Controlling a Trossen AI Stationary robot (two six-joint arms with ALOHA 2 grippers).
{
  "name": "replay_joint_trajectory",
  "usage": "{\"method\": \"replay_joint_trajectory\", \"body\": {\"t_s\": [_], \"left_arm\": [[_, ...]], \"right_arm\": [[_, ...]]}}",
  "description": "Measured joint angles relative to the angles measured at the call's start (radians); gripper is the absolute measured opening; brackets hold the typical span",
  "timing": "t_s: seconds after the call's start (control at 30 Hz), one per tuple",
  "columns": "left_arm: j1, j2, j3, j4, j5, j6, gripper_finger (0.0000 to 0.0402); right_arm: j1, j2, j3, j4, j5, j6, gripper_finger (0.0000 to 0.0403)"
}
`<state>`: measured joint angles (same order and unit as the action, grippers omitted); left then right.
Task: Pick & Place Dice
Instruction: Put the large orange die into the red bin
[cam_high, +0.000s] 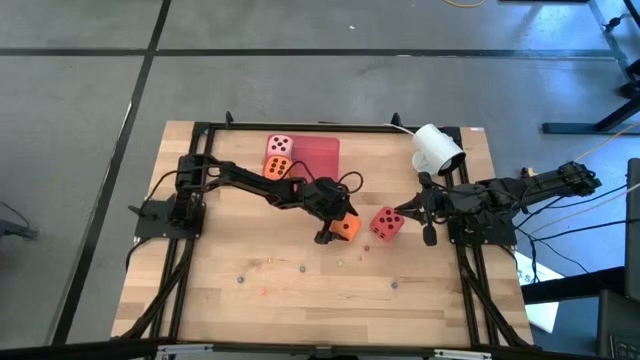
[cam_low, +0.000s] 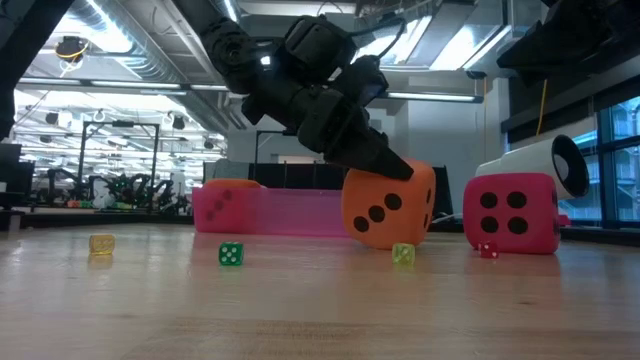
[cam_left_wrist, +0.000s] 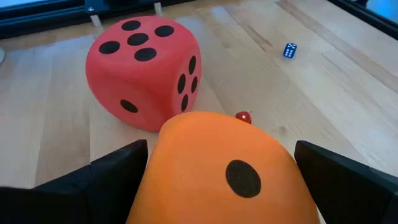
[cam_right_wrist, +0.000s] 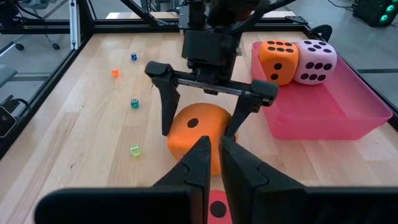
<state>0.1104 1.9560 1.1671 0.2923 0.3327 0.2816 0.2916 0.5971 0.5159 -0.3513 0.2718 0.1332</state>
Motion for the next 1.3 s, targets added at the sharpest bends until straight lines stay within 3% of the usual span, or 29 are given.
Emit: {"method": "replay_joint_trajectory", "body": {"t_s": [0.47,1.1,1.3], "left_arm": [[0.003,-0.002,0.001,-0.019,-0.016,-0.008,0.0363],[0.004,-0.058,-0.001,-0.048,-0.032,-0.004,0.0359],[0.003,-0.15,-0.001,-0.13,-0.155,0.045,0.0359]], "right_arm": [[0.0,0.0,0.0,0.0,0.0,0.0,0.0036],[0.0,0.0,0.0,0.0,0.0,0.0,0.0036],[0.0,0.0,0.0,0.0,0.0,0.0,0.0036]]}}
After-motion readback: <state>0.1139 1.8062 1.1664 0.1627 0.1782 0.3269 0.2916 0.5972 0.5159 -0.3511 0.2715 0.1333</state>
